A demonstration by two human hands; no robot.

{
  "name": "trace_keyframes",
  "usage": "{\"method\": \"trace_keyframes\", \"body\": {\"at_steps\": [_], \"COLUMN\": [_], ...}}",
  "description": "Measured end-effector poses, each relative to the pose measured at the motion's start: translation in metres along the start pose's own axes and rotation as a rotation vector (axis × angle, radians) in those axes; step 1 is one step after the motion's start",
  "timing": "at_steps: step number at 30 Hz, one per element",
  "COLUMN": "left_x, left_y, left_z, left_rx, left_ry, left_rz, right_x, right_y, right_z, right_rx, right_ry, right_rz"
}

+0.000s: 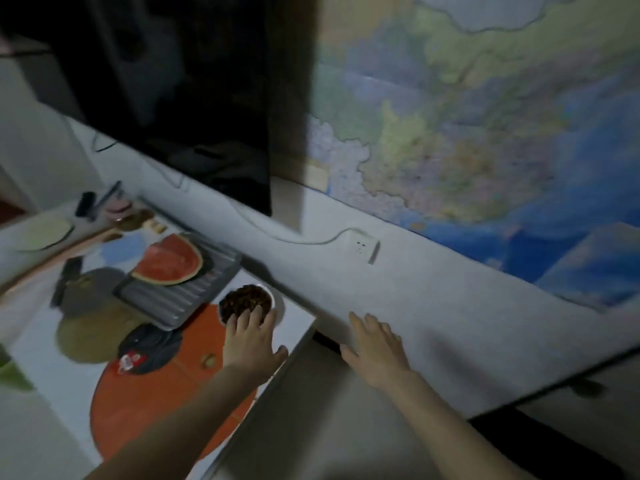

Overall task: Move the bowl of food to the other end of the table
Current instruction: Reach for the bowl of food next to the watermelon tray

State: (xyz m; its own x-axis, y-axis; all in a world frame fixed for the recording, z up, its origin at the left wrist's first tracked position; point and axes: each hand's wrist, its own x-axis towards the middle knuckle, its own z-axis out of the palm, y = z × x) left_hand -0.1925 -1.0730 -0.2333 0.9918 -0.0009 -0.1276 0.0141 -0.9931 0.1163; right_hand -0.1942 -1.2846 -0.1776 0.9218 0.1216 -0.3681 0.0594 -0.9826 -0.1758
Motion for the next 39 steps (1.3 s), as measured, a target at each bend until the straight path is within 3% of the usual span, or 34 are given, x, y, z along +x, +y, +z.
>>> {"method": "trace_keyframes", "body": {"at_steps": [3, 11, 29, 39], "left_x": [-0.014, -0.032, 0.096, 0.15], "left_y": [0.005, -0.012, -0.089, -0.121], "left_z": [0.014, 0.054, 0.192, 0.265], "left_rx": [-0.027, -0.037, -0.172, -0.333], "left_ry": [-0.011, -0.047, -0.219, -0.114], "left_rz": [-0.175, -0.535, -0.816, -0.87], "right_x": [0.035, 0.134, 0.393, 0.497], "right_y": [0.007, -0.003, -0.068, -0.065], "right_z": [-0.01, -0.003, 0.094, 0.174], "right_rx": [-0.068, -0.23, -0.482, -0.377], "right_ry": [-0.018, -0.141, -0.297, -0.414], "right_rz": [-0.187, -0.469, -0.718, -0.916]}}
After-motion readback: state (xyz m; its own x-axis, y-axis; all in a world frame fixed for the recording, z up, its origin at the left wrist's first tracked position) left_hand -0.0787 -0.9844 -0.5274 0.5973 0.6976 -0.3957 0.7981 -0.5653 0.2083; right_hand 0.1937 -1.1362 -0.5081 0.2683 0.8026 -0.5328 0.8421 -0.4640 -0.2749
